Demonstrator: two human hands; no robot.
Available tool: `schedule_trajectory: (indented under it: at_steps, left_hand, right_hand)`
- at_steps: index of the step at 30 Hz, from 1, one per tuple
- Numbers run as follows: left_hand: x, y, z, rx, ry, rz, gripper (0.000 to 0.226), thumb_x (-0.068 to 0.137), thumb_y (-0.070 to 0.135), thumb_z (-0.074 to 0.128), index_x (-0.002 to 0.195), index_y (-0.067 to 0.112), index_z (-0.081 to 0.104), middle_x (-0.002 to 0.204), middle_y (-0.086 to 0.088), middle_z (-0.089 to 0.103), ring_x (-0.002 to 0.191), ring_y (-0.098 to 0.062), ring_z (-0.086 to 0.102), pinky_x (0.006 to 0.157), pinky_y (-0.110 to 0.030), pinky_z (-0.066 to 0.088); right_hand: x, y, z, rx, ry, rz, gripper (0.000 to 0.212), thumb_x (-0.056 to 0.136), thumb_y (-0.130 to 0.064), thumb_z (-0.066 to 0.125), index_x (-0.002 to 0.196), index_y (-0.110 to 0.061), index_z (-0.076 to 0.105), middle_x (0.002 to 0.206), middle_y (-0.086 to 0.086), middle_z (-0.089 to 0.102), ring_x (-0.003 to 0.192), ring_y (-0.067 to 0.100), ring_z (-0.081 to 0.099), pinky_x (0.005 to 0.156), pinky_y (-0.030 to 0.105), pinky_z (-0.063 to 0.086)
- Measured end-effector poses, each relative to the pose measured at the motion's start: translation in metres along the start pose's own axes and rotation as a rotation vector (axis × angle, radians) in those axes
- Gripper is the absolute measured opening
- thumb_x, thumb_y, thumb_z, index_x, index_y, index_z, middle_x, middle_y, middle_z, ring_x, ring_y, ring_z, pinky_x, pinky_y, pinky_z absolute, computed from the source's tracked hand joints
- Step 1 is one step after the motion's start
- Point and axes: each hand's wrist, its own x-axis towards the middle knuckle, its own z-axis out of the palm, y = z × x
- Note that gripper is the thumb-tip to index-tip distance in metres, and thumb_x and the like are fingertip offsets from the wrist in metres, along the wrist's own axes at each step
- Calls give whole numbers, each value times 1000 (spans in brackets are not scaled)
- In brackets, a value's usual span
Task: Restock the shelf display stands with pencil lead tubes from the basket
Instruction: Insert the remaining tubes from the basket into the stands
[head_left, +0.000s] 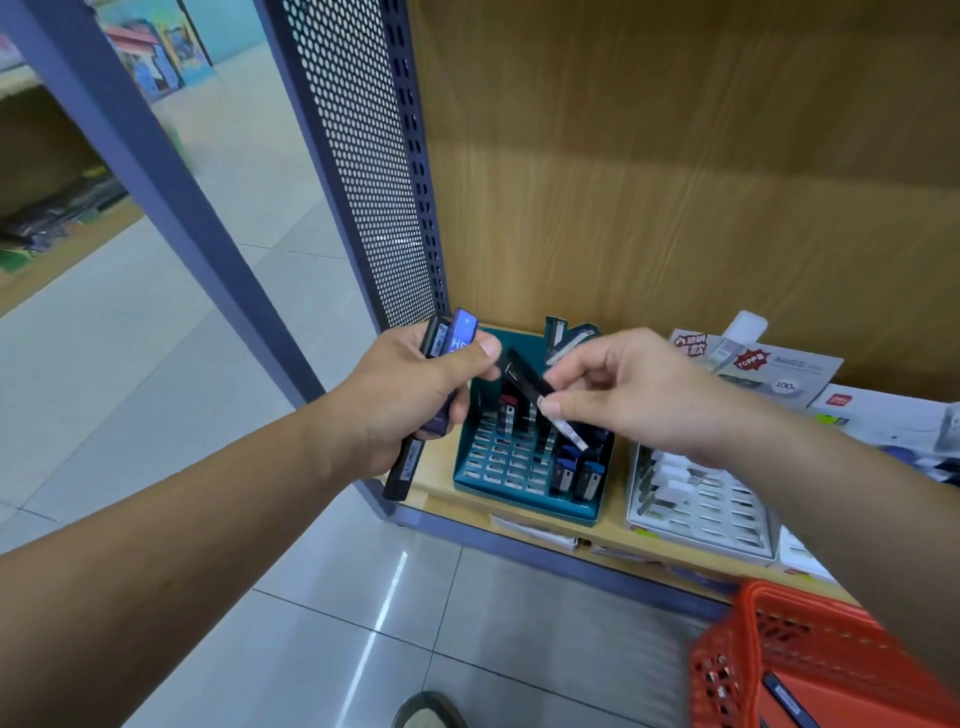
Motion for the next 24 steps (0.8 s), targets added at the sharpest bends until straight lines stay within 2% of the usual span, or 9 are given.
schedule_trajectory:
  at_steps: [4,9,12,14,15,18,21,22,24]
  left_hand:
    - [-3,-2,-4,-28,-1,-12,25,99,31,68,99,6,66,50,6,59,39,-11,40,45,-22,26]
    - [-1,2,-4,-18,-46,25,41,95,42,70,104,2,68,54,-10,52,44,-17,39,45,-23,28]
    - [5,0,-5,-14,-37,42,42,94,48,69,106,7,70,74,-22,63,49,-17,45,50,-26,34]
    - [5,-5,-2,-2,-48,8,36,96,43,70,109,10,69,93,-13,75,52,-17,48,53,-27,32]
    - [5,-8,0,-11,-71,-27,31,96,39,71,109,10,69,93,-6,77,53,-15,49,53,-27,31]
    - [4,-14,9,-71,-179,-94,14,97,31,70,95,18,65,67,6,65,50,-12,47,49,-23,32]
    - [7,-17,10,-131,-273,-94,13,96,31,70,94,20,63,66,4,57,50,-10,42,45,-21,36]
    - [9,-18,9,-151,-295,-99,17,94,32,74,97,19,62,68,1,54,50,-10,41,45,-20,37]
    - [11,-19,9,-167,-288,-105,22,91,32,78,98,19,62,68,-4,47,51,-11,40,45,-20,37]
  right_hand:
    - [0,0,8,-14,64,-59,6,88,-14,81,87,-19,78,73,-2,70,67,9,60,73,31,51]
    - [-2,-5,10,13,52,-64,11,87,-16,83,81,-23,77,69,-4,70,61,7,59,60,23,50]
    - [1,-6,13,183,143,-47,9,86,-14,83,84,-18,75,68,-2,68,56,7,53,53,19,44]
    - [4,-8,12,340,196,-20,10,87,-12,81,86,-13,72,66,1,63,53,11,48,51,24,41]
    - [5,-10,11,419,184,-7,10,88,-10,79,87,-11,69,67,5,61,54,15,49,50,27,43]
    - [7,-11,7,565,125,17,9,91,-4,72,87,-6,64,73,13,64,65,23,63,62,32,61]
    - [6,-8,5,629,74,28,3,94,-2,67,92,-2,64,79,21,69,73,29,69,78,43,65]
    - [5,-8,3,666,46,38,4,94,-2,66,97,0,66,87,25,71,77,31,71,79,41,65]
    - [3,-10,-1,744,0,73,20,91,-5,67,110,2,70,107,27,74,88,30,74,81,34,63]
